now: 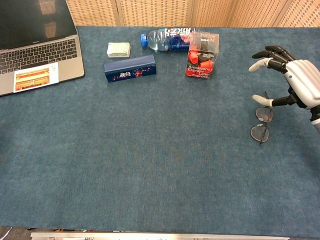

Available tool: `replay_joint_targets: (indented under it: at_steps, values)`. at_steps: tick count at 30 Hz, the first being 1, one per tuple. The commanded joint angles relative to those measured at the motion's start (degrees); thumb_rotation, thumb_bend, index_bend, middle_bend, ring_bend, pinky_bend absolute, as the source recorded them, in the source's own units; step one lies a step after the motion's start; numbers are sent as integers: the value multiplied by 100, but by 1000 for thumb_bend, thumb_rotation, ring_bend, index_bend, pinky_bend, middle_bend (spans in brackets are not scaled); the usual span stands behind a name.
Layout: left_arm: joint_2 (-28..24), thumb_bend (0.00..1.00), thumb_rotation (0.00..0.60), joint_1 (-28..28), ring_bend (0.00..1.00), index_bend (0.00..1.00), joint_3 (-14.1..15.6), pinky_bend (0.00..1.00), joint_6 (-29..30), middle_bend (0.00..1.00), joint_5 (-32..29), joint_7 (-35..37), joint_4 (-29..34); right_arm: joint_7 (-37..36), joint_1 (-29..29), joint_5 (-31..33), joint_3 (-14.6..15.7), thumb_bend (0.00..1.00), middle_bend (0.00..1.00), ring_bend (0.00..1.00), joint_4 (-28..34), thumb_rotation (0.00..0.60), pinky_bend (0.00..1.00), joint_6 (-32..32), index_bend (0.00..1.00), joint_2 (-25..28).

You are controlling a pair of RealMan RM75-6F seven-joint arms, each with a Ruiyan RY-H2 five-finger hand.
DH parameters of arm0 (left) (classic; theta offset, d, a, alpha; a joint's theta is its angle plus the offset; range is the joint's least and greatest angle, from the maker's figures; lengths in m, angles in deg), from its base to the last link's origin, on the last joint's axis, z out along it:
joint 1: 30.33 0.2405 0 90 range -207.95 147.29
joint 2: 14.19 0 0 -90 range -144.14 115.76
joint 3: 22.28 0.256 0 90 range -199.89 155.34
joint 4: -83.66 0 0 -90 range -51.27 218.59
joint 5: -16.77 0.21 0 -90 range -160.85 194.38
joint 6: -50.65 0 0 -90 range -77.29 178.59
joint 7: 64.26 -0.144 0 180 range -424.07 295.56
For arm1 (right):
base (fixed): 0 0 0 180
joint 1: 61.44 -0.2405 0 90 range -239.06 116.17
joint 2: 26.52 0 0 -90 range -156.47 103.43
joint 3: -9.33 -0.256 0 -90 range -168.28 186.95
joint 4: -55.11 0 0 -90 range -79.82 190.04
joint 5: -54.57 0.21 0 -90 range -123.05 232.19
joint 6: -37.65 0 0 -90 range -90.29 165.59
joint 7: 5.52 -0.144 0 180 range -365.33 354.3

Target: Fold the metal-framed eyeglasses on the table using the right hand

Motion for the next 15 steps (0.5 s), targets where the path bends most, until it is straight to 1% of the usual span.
replay_joint_targets:
  at_steps: [1,15]
  values:
    - [-4,159,600,0,239,491,-1,512,2,363,3,-2,2,10,19,-21,24,149,225,86,10,600,304,-7,368,2]
    - [18,159,600,5,239,491,1,512,-5,363,-6,19,-20,60,161,-161,200,151,225,86,34,600,304,-28,368,6]
